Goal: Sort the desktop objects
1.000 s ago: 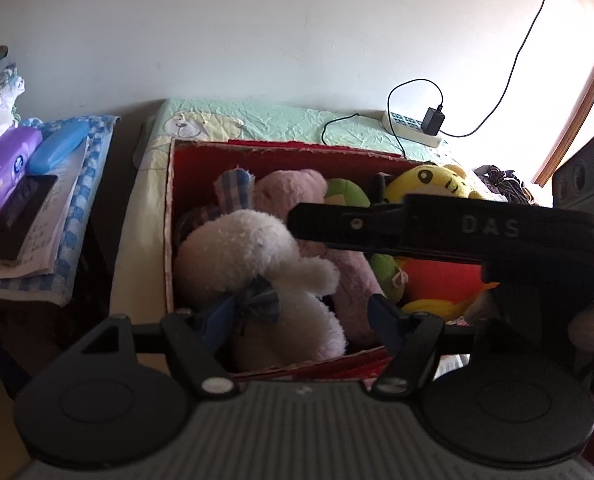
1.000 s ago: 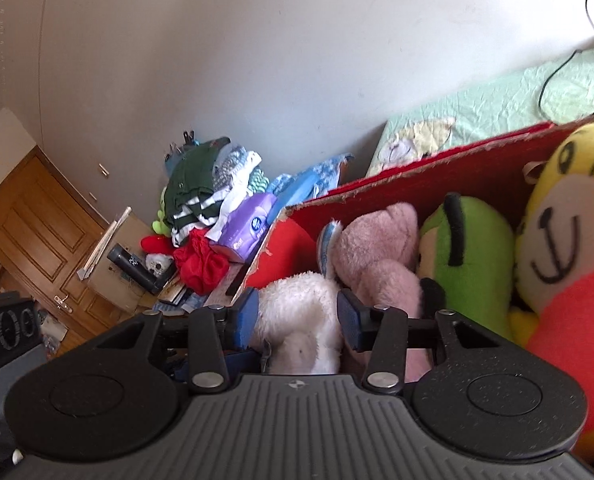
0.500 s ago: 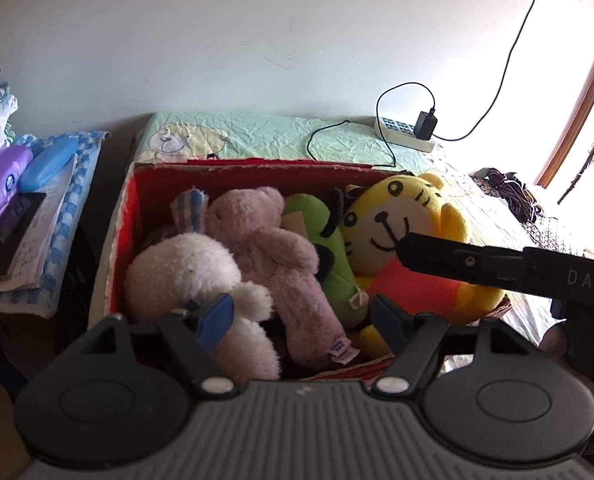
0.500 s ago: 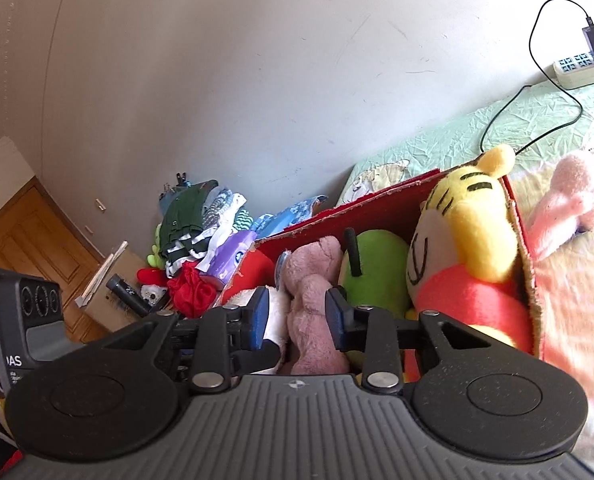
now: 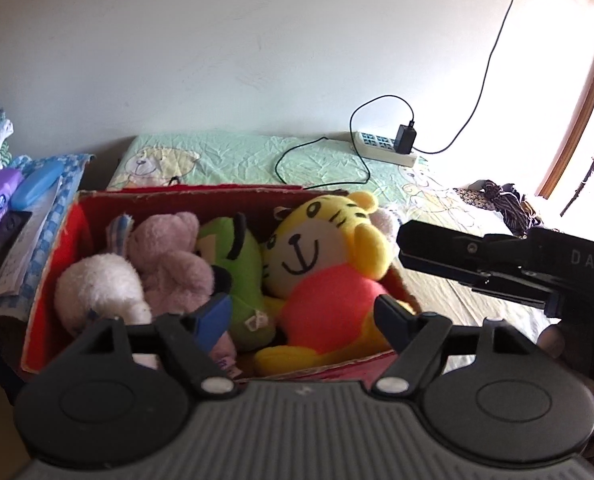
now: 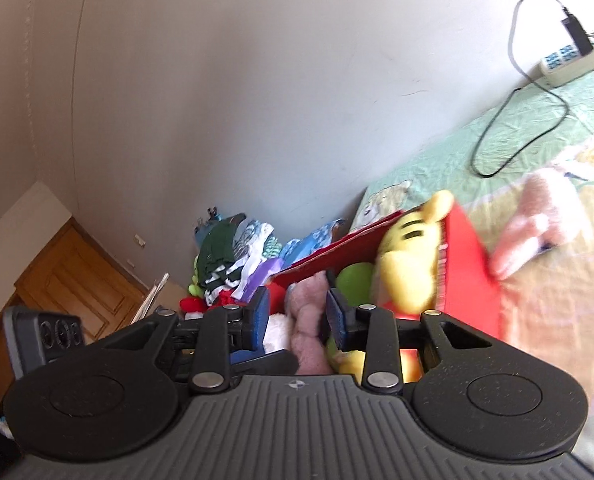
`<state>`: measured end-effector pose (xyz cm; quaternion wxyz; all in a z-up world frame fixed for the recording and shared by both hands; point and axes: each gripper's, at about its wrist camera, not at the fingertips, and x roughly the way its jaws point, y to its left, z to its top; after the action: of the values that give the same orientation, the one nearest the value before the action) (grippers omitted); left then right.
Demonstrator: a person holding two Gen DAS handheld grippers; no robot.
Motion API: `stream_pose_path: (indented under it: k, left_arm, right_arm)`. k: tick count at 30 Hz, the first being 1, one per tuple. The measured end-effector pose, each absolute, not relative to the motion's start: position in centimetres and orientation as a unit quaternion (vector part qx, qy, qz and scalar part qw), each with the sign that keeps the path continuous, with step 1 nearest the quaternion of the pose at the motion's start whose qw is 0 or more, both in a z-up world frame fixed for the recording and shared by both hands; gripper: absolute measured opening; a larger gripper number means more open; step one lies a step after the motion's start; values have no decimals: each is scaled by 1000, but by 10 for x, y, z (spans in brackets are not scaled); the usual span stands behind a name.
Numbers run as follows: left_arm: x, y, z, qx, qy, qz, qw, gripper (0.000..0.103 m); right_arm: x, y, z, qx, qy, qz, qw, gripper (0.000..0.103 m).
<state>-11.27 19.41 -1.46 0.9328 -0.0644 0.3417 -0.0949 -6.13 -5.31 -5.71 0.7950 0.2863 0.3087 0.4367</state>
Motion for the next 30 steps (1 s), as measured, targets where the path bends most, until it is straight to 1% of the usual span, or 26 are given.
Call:
stream_pose_path:
  k: [2, 8, 12, 19, 22, 27, 30]
  left_arm:
    - [-110, 176, -13, -60, 336, -102, 934, 83]
    - [-100, 131, -17, -63, 338, -135, 929, 83]
    - [-95, 105, -17, -69, 331, -175, 925, 83]
    - [-85, 52, -35, -44, 354, -234, 905, 83]
    - [-85, 29, -49, -4, 364, -240, 900, 83]
    - [-81, 14, -74, -4, 398, -259, 880, 83]
    - [-80, 12, -85, -13, 412, -256, 874, 83]
  right_arm:
    - [-57, -72, -61, 296, 315, 420, 798, 35]
    - [-45, -123, -79, 311, 342, 359, 811, 35]
    - [-32, -147, -95, 303, 356, 328, 821, 35]
    - [16, -172, -111, 287, 370, 328, 820, 35]
    - [46, -164, -103, 262, 366, 362, 816, 35]
    - [97, -105, -92, 167, 366, 402, 823, 35]
    - [119, -59, -96, 85, 369, 400, 834, 35]
